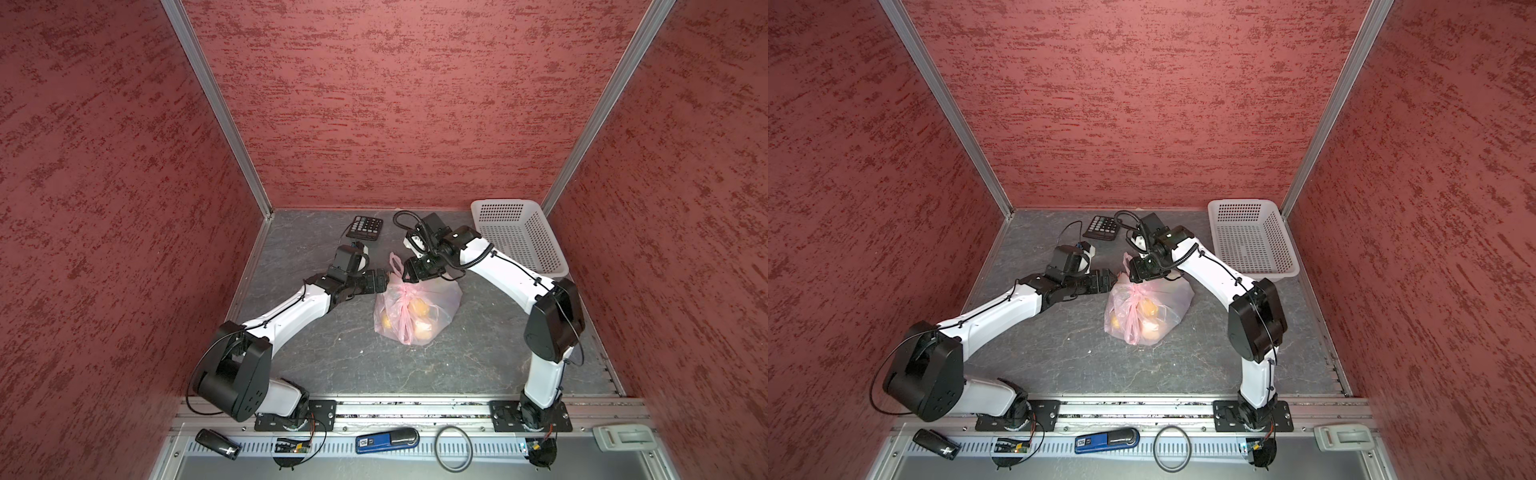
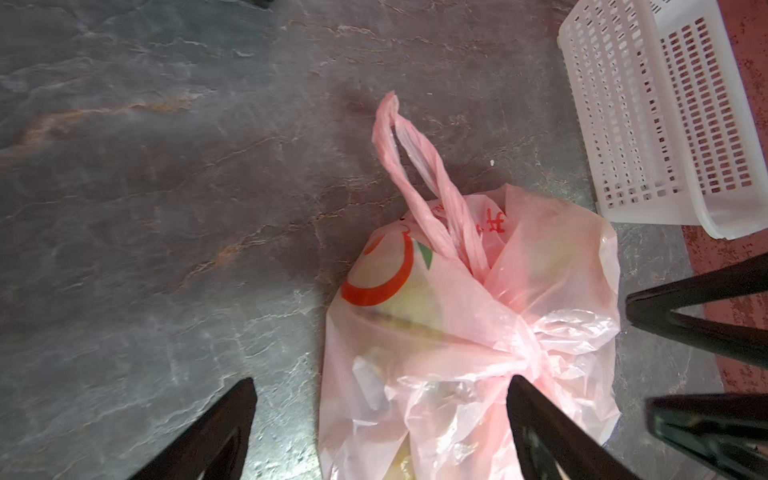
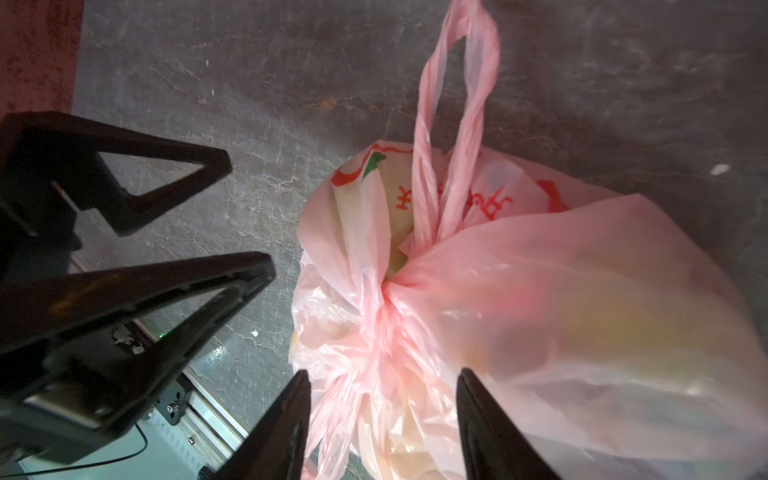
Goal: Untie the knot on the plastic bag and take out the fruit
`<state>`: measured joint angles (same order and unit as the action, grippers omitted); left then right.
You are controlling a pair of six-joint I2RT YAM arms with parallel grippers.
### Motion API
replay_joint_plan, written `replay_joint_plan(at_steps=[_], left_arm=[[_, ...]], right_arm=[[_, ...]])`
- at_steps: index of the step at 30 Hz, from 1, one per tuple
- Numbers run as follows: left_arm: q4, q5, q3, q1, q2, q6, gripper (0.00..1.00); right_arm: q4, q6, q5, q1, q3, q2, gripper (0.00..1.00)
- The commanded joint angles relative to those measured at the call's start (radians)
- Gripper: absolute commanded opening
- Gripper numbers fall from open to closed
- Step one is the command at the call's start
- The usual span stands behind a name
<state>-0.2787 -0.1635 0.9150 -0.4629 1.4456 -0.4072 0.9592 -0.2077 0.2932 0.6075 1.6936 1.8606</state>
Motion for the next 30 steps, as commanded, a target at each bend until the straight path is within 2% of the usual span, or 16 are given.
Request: replay_joint_plan(at_steps=[1, 12, 15, 18, 22, 25, 26, 30], left_arm=[[-0.009, -0.021, 0.041, -0.023, 0.054, 0.021, 0.92], [0.082, -0.109, 0.05, -0.037, 0.153, 0.01, 0.82], [0.139, -0.136, 0.036, -0.035, 0.18, -0.012, 0.73], [0.193, -0.16, 0.033, -0.037, 0.209, -0.029, 0.58], [0.215, -0.164, 0.043, -0.038, 0.226, -0.035, 0.23], [0.212, -0.162, 0.047, -0.04, 0.216, -0.032, 0.03], [0.21, -0.161, 0.047, -0.04, 0.209, -0.027, 0.0], [0.204, -0.151, 0.042, -0.041, 0.162, -0.015, 0.0]], right_arm=[[0.03, 0.021, -0.065, -0.011, -0.003, -0.048, 0.6], [-0.098, -0.021, -0.11, -0.026, -0.123, -0.08, 0.63], [-0.133, -0.033, -0.106, -0.027, -0.16, -0.087, 0.63], [-0.154, -0.037, -0.103, -0.028, -0.19, -0.088, 0.64], [-0.172, -0.04, -0.117, -0.028, -0.209, -0.087, 0.64], [-0.182, -0.036, -0.139, -0.028, -0.216, -0.082, 0.64], [-0.184, -0.036, -0.144, -0.028, -0.218, -0.08, 0.63], [-0.198, -0.039, -0.175, -0.028, -0.227, -0.085, 0.63]])
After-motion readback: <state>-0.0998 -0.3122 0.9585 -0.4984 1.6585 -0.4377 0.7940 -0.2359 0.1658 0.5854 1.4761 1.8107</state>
